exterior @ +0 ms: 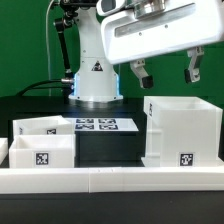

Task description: Assemble drawer

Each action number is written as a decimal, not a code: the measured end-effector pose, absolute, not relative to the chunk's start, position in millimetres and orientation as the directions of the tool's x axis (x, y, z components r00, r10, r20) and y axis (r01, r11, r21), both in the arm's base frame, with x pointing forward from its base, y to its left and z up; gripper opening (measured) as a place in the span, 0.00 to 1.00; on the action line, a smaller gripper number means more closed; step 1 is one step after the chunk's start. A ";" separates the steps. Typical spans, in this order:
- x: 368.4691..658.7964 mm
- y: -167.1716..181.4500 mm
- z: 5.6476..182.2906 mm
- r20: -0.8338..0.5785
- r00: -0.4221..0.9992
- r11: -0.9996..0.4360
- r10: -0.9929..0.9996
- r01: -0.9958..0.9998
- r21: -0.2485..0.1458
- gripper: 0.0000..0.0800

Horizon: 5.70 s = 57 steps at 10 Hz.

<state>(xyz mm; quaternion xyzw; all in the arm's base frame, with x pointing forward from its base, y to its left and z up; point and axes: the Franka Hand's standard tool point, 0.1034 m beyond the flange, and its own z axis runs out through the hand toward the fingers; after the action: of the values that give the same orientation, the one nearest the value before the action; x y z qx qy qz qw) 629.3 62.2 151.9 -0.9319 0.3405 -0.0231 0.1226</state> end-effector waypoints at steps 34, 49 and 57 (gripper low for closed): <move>536.5 -84.2 5.7 0.076 0.984 -0.986 0.162 0.163 -0.011 0.81; 539.0 -68.3 34.1 0.036 0.938 -0.938 0.345 0.346 -0.028 0.05; 539.9 -77.0 42.4 0.006 0.672 -0.672 0.741 0.741 -0.020 0.05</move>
Offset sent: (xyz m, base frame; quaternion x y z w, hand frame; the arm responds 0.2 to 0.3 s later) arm -0.0209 -0.0281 0.0086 -0.0484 -0.0518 -0.4189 0.9053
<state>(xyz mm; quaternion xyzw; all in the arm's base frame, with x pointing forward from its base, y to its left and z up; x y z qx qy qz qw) 539.9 -77.0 42.4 -0.9143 -0.4050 0.0012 0.0103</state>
